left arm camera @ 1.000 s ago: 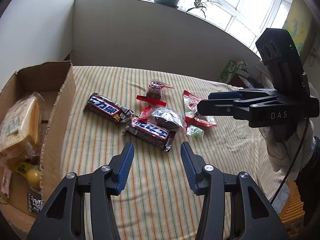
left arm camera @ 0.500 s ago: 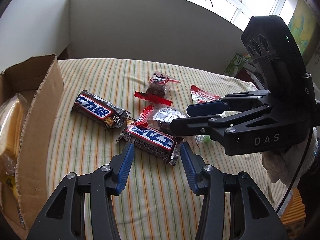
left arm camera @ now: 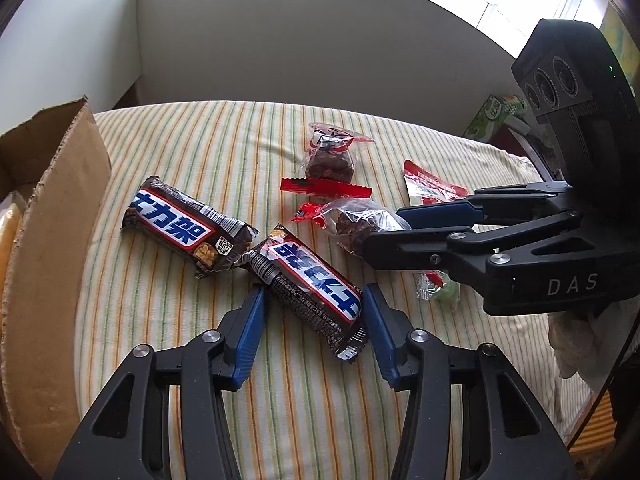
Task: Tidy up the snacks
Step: 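Grasp a chocolate bar with the left tool while the right tool grasps the clear candy bag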
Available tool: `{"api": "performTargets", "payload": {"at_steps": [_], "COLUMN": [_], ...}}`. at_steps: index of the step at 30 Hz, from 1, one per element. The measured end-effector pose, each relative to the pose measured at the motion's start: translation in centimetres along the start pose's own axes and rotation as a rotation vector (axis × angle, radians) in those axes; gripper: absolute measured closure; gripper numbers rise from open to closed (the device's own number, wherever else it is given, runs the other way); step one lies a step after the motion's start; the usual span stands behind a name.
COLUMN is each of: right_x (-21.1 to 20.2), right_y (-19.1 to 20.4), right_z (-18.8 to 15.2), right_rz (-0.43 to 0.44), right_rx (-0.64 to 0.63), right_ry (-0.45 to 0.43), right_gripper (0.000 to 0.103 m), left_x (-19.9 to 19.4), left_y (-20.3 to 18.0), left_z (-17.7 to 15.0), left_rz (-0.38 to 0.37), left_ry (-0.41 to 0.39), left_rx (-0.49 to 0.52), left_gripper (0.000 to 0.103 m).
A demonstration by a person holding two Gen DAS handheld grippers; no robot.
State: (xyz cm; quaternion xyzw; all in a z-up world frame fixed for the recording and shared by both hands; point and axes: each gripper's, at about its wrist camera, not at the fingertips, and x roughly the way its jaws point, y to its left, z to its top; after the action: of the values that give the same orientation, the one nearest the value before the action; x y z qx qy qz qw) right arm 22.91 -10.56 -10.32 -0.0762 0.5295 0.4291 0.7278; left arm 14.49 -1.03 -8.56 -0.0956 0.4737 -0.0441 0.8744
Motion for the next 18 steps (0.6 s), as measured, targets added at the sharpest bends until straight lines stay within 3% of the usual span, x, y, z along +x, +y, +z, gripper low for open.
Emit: {"api": "performTargets", "payload": {"at_steps": [6, 9, 18], "right_x": [-0.2, -0.2, -0.3], "right_y": [0.0, 0.0, 0.8], "right_z": [-0.1, 0.0, -0.2], "right_rz": [-0.004, 0.0, -0.008], "right_rx": [-0.012, -0.008, -0.009], "right_ry": [0.001, 0.001, 0.007], "right_gripper": [0.058, 0.06, 0.063], "left_x": [0.7, 0.9, -0.1], "left_y": [-0.7, -0.7, -0.1], "left_z": [0.5, 0.6, -0.2], "left_rz": [0.032, 0.026, 0.009], "left_ry": [-0.01, -0.022, -0.04], "left_rx": [0.007, 0.004, 0.002], "left_gripper": [0.056, 0.073, 0.079]}}
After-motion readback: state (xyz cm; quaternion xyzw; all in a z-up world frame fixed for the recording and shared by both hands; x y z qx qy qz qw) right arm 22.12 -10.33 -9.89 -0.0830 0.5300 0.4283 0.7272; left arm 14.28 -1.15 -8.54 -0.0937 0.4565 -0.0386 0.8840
